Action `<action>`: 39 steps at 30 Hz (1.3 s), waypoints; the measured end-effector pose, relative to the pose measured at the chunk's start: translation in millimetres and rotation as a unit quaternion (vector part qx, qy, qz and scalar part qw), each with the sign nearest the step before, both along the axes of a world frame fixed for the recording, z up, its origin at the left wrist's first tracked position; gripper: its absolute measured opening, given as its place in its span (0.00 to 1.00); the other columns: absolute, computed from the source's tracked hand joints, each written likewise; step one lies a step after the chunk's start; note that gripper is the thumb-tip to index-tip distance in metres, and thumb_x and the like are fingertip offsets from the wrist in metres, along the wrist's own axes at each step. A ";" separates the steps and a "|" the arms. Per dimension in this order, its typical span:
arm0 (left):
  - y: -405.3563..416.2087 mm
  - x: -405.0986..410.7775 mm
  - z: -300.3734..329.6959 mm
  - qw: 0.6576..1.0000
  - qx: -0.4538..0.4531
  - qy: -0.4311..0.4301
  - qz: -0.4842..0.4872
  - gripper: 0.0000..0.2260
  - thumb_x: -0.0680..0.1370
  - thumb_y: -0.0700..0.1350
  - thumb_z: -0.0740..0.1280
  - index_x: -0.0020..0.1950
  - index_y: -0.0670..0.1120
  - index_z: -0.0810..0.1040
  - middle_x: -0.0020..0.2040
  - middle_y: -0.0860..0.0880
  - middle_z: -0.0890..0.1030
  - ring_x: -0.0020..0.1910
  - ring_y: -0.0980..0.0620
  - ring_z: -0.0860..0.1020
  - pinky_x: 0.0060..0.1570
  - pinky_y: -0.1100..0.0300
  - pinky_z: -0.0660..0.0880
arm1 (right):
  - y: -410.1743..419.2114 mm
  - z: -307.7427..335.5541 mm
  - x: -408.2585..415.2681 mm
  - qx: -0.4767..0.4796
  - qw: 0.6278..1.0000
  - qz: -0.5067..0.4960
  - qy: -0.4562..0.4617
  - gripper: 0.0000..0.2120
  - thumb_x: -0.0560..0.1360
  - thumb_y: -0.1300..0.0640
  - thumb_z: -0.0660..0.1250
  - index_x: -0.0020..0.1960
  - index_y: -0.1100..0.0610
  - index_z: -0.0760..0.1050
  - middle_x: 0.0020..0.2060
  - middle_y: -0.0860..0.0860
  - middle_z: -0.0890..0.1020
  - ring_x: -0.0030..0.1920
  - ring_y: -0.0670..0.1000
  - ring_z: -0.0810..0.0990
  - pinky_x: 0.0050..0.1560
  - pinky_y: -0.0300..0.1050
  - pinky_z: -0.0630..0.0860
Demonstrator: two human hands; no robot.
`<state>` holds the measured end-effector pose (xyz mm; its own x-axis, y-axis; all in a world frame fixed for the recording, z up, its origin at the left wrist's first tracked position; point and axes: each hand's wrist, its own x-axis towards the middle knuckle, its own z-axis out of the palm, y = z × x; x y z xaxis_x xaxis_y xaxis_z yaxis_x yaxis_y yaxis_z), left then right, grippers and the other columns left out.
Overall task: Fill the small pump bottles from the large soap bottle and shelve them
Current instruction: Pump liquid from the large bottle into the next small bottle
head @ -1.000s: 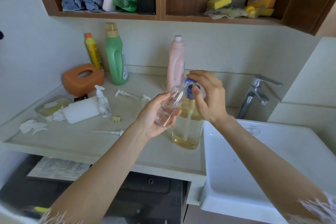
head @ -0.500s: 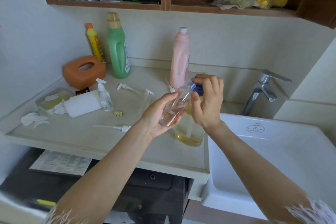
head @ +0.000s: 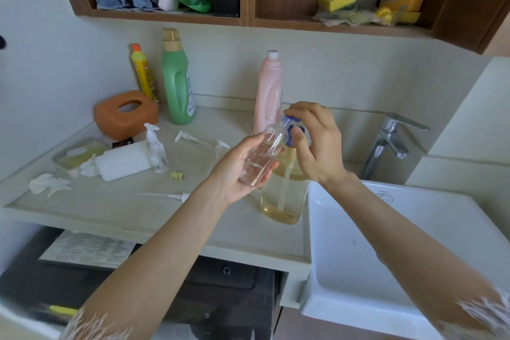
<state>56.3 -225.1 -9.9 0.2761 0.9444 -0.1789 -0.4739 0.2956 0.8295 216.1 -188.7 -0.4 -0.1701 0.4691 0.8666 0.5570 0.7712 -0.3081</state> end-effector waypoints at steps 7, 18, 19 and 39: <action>5.2 3.4 -6.9 1.000 0.006 -0.020 0.006 0.10 0.67 0.53 0.71 0.43 0.51 0.86 0.43 0.50 0.84 0.33 0.54 0.80 0.28 0.65 0.75 | 1.1 -19.0 -11.7 0.047 0.999 -0.002 0.019 0.20 0.75 0.55 0.57 0.57 0.69 0.76 0.56 0.62 0.78 0.61 0.59 0.71 0.67 0.45 0.63; 13.0 -0.1 -21.8 1.000 -0.020 0.002 0.002 0.12 0.67 0.54 0.69 0.43 0.49 0.85 0.41 0.48 0.84 0.30 0.53 0.80 0.27 0.67 0.74 | 9.0 -25.9 -18.7 0.025 0.996 -0.042 0.075 0.17 0.74 0.58 0.56 0.46 0.64 0.82 0.46 0.56 0.82 0.48 0.60 0.77 0.57 0.33 0.64; 11.9 -0.4 -21.5 1.000 -0.016 0.004 -0.003 0.11 0.67 0.55 0.69 0.42 0.50 0.85 0.41 0.48 0.84 0.31 0.53 0.80 0.28 0.67 0.75 | 6.4 -24.9 -18.6 0.020 0.996 -0.042 0.073 0.17 0.74 0.57 0.55 0.46 0.64 0.82 0.46 0.57 0.82 0.48 0.61 0.77 0.57 0.33 0.64; -2.4 9.6 -9.2 0.926 0.228 0.217 0.208 0.16 0.67 0.44 0.78 0.53 0.48 0.80 0.42 0.50 0.85 0.40 0.55 0.83 0.42 0.60 0.80 | 19.1 -34.5 -18.0 0.079 0.994 -0.005 0.076 0.27 0.81 0.47 0.48 0.54 0.66 0.79 0.53 0.59 0.79 0.59 0.57 0.74 0.64 0.46 0.67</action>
